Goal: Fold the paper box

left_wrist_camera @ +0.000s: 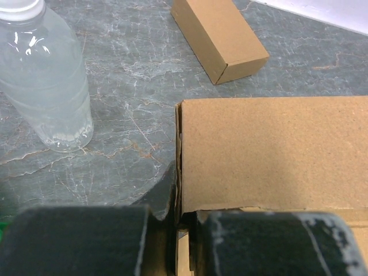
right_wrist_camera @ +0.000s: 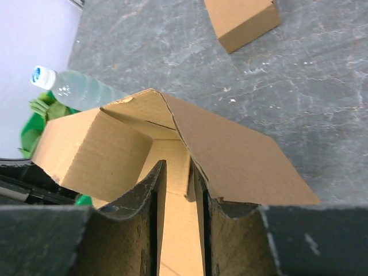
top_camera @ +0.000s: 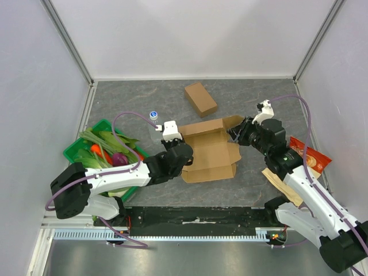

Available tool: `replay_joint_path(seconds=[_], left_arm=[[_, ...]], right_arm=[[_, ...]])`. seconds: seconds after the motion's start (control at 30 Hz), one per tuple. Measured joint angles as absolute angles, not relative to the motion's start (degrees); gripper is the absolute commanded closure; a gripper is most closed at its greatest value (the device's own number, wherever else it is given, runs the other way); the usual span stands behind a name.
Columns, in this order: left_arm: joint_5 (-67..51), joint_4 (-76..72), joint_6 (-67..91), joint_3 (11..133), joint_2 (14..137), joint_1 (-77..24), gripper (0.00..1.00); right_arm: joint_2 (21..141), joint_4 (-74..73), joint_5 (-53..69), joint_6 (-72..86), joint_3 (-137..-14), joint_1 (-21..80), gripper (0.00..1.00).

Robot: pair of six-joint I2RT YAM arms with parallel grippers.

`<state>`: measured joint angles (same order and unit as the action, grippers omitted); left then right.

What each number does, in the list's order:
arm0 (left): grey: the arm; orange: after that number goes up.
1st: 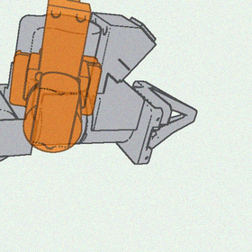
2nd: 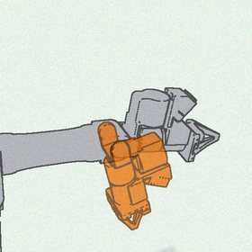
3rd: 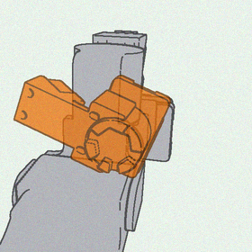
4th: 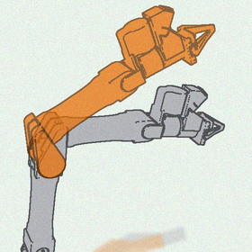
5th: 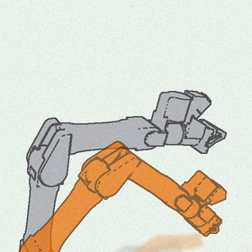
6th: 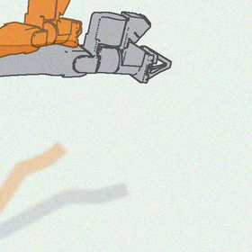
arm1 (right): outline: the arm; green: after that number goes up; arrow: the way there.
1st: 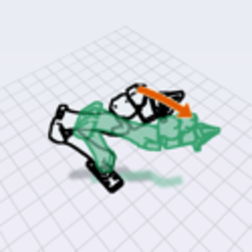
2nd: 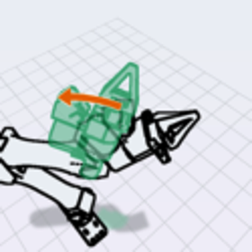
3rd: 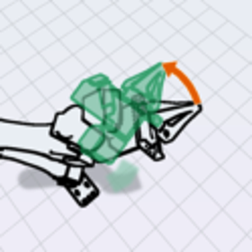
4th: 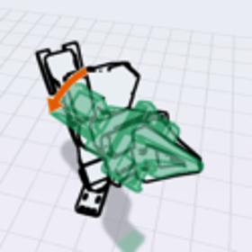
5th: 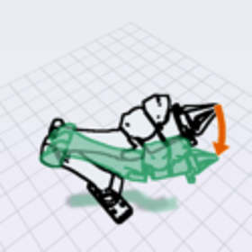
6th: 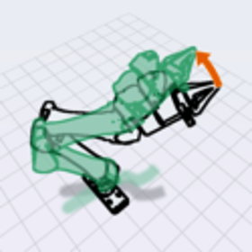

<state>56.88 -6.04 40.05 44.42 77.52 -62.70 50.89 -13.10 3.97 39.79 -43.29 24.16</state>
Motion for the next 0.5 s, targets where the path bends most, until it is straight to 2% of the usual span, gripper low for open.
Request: replay_joint_path(seconds=[0.27, 0.4, 0.5], left_arm=[[56.88, -6.00, 39.92, 44.42, 74.46, -62.70, 0.98], [56.88, -6.11, 39.64, 44.42, 74.02, -62.70, 0.98], [56.90, -6.24, 39.35, 44.42, 74.02, -62.70, 0.98]], right_arm=[[51.81, -10.11, 5.76, 43.57, -39.75, 24.16, 0.65], [50.09, -10.57, 7.42, 43.07, -39.77, 24.16, 0.41], [47.70, -12.80, 8.80, 42.19, -40.47, 24.16, 0.40]])
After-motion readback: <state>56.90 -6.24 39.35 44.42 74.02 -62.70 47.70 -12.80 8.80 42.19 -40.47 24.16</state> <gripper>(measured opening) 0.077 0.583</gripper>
